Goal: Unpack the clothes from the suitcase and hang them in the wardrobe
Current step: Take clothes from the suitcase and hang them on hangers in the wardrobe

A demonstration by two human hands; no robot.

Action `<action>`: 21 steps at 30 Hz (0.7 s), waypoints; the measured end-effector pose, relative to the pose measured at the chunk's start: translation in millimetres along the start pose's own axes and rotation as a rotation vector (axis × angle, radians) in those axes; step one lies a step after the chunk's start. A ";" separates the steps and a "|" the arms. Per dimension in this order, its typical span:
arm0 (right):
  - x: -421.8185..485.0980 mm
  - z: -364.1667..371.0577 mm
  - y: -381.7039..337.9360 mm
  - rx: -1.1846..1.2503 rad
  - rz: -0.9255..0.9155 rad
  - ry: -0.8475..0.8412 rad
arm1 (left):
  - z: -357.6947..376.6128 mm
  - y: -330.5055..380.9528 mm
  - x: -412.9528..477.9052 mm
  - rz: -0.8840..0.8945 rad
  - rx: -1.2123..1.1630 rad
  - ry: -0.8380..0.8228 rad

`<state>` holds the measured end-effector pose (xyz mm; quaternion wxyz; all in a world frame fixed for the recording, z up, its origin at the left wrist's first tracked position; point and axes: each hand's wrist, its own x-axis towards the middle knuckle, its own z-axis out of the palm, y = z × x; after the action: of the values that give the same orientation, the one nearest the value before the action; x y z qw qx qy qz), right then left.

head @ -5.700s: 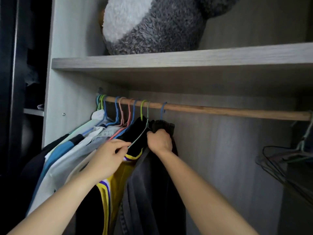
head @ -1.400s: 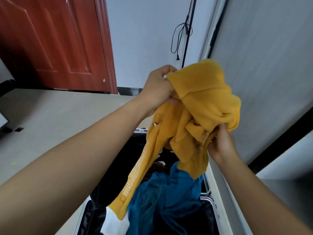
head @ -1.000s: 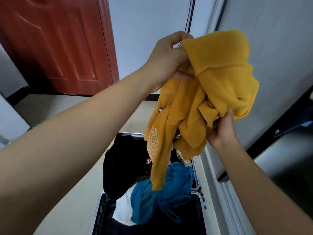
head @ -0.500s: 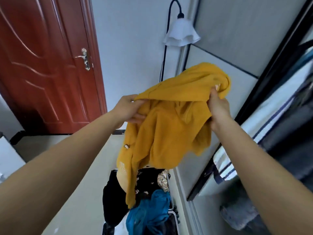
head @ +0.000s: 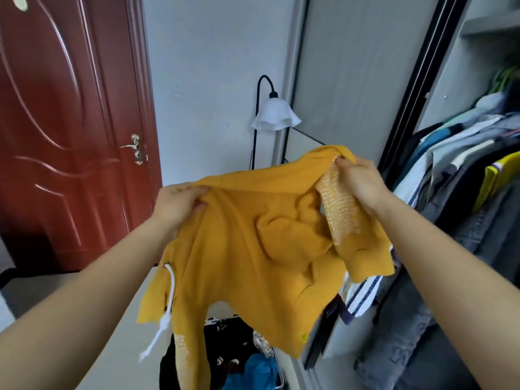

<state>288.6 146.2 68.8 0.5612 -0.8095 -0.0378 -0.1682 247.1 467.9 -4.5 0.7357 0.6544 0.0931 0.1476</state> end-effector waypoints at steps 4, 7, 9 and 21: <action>-8.1 -16.9 4.1 0.384 0.189 -0.019 | -1.5 12.5 -5.1 -0.095 -0.286 0.020; -30.2 -20.1 29.0 0.169 0.301 -0.348 | 11.0 11.3 -14.3 -0.140 -0.377 0.007; -41.9 -18.5 48.3 -0.213 0.302 -0.614 | 25.3 9.5 -22.6 -0.175 -0.406 -0.053; -85.9 84.5 106.0 0.433 0.762 -0.609 | 76.5 13.9 -63.8 -0.262 -0.454 -0.392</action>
<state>253.8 196.1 -79.8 0.7005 -0.6435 0.0639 0.3020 211.2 376.1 15.3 0.8795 0.4721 -0.0022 -0.0599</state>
